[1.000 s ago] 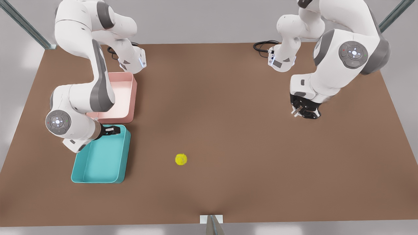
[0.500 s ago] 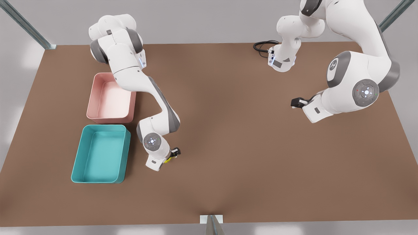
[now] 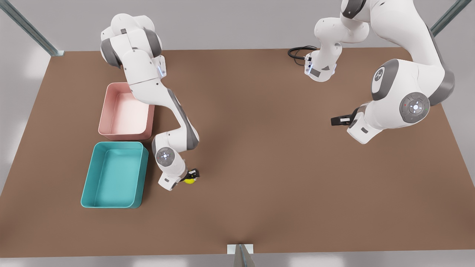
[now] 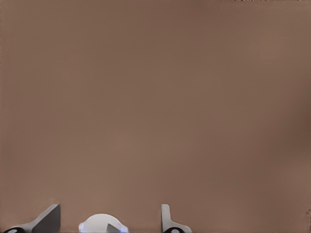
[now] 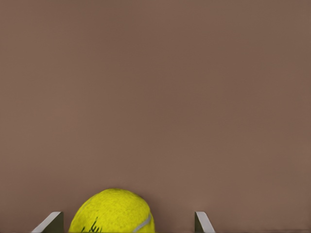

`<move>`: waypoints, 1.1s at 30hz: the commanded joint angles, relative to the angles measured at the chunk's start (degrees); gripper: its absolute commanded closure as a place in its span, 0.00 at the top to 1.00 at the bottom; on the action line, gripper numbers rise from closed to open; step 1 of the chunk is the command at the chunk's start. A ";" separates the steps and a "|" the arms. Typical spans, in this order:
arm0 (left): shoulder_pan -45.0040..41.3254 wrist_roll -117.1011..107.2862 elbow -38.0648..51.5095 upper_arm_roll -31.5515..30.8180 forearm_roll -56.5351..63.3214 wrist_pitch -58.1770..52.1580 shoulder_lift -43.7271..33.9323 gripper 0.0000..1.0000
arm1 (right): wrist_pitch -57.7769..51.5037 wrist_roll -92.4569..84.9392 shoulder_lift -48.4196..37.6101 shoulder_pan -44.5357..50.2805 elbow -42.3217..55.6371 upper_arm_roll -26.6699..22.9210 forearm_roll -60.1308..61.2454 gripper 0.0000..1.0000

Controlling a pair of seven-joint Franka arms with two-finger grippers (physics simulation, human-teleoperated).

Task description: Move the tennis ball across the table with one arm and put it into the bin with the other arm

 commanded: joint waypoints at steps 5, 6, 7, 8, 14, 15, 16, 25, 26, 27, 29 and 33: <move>0.70 -12.46 0.11 -0.01 0.09 -1.61 -0.17 1.00 | 1.33 0.97 1.64 0.04 0.29 0.03 3.70 1.00; 1.06 -12.46 0.11 -0.01 0.09 -1.61 -0.26 1.00 | 1.33 0.97 1.56 0.04 0.38 0.21 3.70 1.00; 1.06 -12.46 0.11 -0.01 0.09 -1.61 -0.17 1.00 | 1.33 0.97 1.56 0.12 0.56 0.21 3.61 1.00; 1.06 -12.46 0.11 -0.01 0.09 -1.61 -0.17 1.00 | 1.33 0.88 1.56 0.21 0.56 0.30 3.61 1.00; 1.06 -12.55 0.11 -0.01 0.09 -1.35 -0.08 1.00 | 1.24 0.88 1.73 0.30 0.03 0.65 3.61 1.00; 1.06 -12.46 0.11 -0.01 0.09 -1.44 0.01 1.00 | 1.24 0.88 1.82 0.30 -0.32 0.65 3.52 1.00; 1.06 -12.46 0.11 -0.01 0.09 -1.44 0.01 1.00 | 1.24 0.88 2.08 0.39 -0.76 0.65 3.61 1.00; 1.06 -12.55 0.02 -0.01 0.00 -1.79 0.01 1.00 | 1.33 0.79 4.28 0.83 -0.23 0.65 2.91 1.00; 1.06 -12.55 0.02 -0.01 0.00 -1.88 -0.08 1.00 | 1.33 0.71 4.37 0.83 -0.23 0.65 2.82 1.00; 1.06 -12.55 0.02 -0.01 0.00 -1.88 -0.08 1.00 | 1.33 0.71 4.37 0.83 -0.23 0.65 2.82 1.00; 1.06 -12.55 0.02 -0.01 0.00 -2.14 0.01 1.00 | 1.24 0.71 4.19 0.83 -0.23 0.65 2.82 0.95; 1.06 -12.55 0.02 -0.01 0.00 -2.05 0.01 1.00 | 0.80 0.27 3.67 0.92 -0.23 0.74 2.82 0.70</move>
